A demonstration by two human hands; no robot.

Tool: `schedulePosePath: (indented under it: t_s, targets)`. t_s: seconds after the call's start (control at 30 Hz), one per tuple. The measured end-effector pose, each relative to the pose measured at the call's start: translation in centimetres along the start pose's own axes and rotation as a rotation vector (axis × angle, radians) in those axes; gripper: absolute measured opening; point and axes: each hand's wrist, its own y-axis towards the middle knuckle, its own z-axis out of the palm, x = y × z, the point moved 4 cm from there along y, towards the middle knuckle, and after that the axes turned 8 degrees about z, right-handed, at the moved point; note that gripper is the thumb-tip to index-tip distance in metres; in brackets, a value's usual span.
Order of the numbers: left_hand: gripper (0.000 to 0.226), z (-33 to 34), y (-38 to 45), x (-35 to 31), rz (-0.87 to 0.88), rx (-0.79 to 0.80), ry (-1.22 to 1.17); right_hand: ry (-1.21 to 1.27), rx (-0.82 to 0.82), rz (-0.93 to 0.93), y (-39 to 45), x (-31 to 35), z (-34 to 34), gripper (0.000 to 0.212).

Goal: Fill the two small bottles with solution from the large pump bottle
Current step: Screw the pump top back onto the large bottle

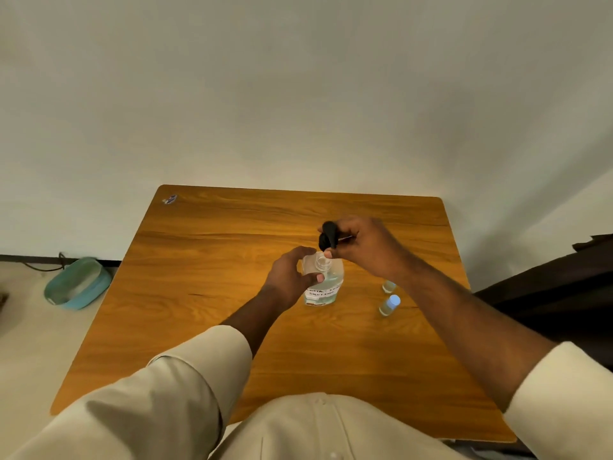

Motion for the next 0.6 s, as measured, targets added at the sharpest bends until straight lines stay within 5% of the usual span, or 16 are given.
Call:
schedulePosePath:
  t_s: [0.6]
  targets:
    - [0.063, 0.0, 0.1, 0.2, -0.012, 0.058, -0.088, -0.115, 0.052, -0.009, 1.9, -4.5, 3.4, 0.026]
